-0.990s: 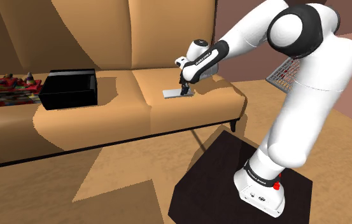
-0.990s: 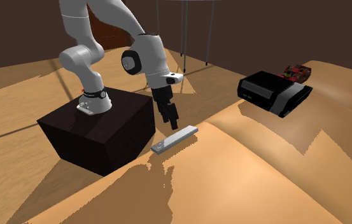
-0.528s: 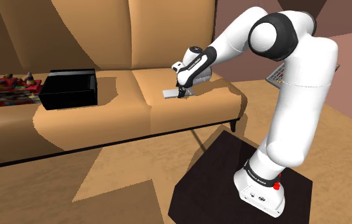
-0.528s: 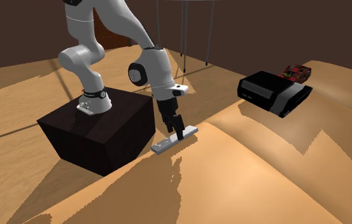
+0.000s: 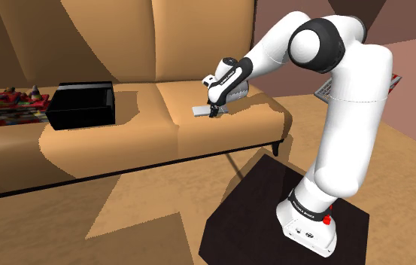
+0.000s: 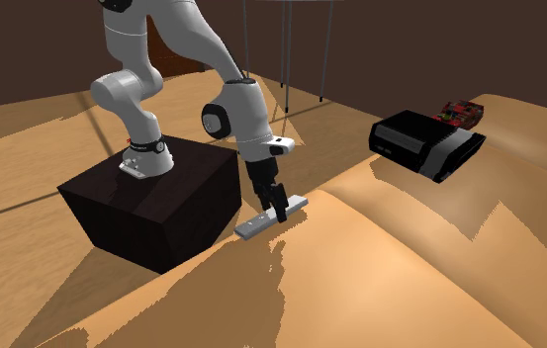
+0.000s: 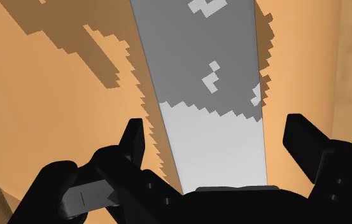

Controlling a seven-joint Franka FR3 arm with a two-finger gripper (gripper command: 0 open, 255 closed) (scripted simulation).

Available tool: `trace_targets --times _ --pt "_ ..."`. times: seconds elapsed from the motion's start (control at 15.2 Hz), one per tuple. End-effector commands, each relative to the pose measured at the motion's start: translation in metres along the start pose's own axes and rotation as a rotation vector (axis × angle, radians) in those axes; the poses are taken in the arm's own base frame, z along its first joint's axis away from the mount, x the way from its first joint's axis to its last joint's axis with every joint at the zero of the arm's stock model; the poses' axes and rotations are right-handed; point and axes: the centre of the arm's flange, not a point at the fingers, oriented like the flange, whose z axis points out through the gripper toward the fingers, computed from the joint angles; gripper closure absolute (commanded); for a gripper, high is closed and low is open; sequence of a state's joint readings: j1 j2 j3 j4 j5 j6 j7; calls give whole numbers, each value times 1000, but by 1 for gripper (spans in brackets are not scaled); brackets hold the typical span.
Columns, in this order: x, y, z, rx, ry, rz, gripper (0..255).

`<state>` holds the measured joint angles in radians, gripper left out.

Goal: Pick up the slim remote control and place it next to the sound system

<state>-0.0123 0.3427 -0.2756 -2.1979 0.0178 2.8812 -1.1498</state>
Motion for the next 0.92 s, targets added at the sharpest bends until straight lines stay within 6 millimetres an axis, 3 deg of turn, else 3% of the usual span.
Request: trace_targets --times 0.0,0.07,0.66,0.86 --pt "0 0 0 0 0 0 0" --pt "0 0 0 0 0 0 255" --pt "0 0 0 0 0 0 255" --pt "1 6 -15 0 0 0 255"
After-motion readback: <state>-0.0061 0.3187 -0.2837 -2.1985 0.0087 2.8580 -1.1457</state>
